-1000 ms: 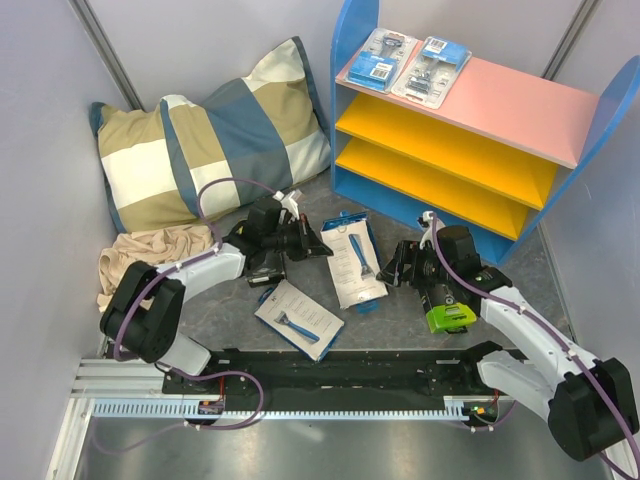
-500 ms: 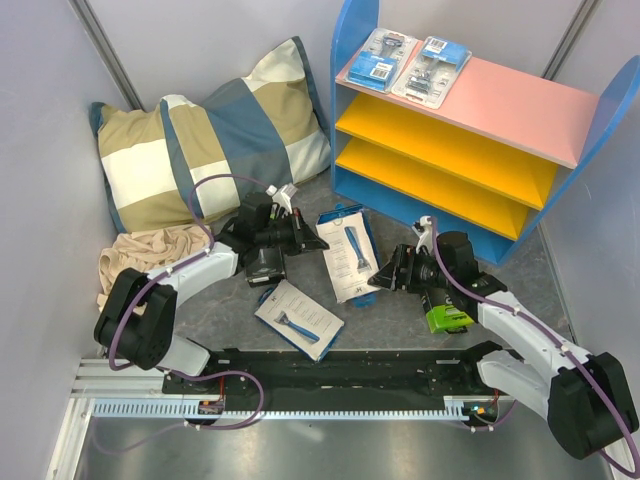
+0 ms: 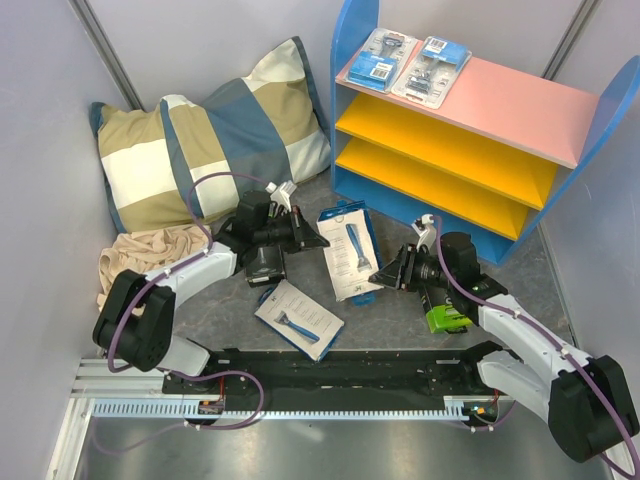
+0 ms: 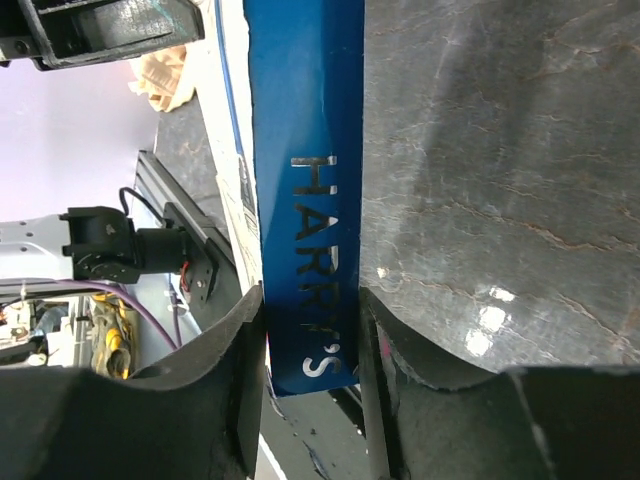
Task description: Place and organize the shaving razors onto the shelf
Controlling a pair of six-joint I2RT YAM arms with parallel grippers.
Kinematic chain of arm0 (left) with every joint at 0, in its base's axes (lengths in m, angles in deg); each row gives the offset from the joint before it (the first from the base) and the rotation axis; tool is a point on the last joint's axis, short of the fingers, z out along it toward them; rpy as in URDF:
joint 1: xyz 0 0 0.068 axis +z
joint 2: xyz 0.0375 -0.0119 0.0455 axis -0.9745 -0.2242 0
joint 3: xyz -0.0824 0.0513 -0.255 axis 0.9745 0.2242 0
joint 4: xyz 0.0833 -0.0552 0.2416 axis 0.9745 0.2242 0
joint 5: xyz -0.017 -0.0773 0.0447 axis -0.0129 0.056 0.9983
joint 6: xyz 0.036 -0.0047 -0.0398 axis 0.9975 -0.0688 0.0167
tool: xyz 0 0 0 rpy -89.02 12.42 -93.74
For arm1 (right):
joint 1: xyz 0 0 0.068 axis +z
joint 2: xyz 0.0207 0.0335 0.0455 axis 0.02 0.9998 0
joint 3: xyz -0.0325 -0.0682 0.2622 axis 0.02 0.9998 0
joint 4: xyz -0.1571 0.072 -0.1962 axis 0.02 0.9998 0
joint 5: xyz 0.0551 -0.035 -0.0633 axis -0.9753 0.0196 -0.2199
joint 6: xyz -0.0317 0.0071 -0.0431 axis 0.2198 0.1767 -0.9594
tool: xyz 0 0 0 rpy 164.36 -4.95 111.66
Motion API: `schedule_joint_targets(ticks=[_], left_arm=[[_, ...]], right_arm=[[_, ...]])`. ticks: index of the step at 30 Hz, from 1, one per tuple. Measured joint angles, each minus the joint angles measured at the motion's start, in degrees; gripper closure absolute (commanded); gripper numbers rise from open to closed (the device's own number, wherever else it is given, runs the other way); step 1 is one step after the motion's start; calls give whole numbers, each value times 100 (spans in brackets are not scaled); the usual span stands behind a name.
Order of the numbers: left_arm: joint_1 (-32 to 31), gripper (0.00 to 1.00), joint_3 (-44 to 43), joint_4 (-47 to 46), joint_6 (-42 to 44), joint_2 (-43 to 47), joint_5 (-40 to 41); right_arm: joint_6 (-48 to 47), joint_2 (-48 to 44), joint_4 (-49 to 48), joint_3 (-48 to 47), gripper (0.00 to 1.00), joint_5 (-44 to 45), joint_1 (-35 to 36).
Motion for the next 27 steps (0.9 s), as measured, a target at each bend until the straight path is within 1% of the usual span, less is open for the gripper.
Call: schedule_joint_targets(ticks=[1, 3, 4, 6, 7, 8, 9, 10, 12, 16, 22, 27], left_arm=[[9, 83, 0, -4, 0, 9, 0], [17, 75, 0, -9, 0, 33, 4], [22, 68, 0, -17, 0, 37, 2], [33, 61, 0, -20, 0, 37, 0], [44, 52, 0, -26, -7, 37, 2], [52, 47, 0, -35, -15, 37, 0], [59, 33, 0, -44, -7, 37, 0], [72, 29, 0, -55, -22, 42, -4], [87, 24, 0, -46, -26, 72, 2], [133, 20, -2, 37, 2, 236, 26], [170, 20, -55, 297, 98, 748, 197], [170, 20, -221, 741, 409, 1399, 752]], right_arm=[[13, -2, -24, 0, 66, -13, 0], [20, -7, -63, 0, 67, -44, 0], [22, -9, -72, 0, 68, -55, 0], [24, -17, -90, 0, 69, -79, 0], [24, -24, -105, 0, 69, -105, 0], [22, -33, -114, 0, 70, -118, 0], [22, -37, -109, 0, 70, -120, 0], [22, -37, -98, 0, 70, -122, 0], [22, -39, -39, 0, 71, -127, 0], [22, -48, -11, 0, 72, -144, 0], [17, -68, 33, -2, 72, -160, 0], [13, -68, 114, -13, 72, -160, 0]])
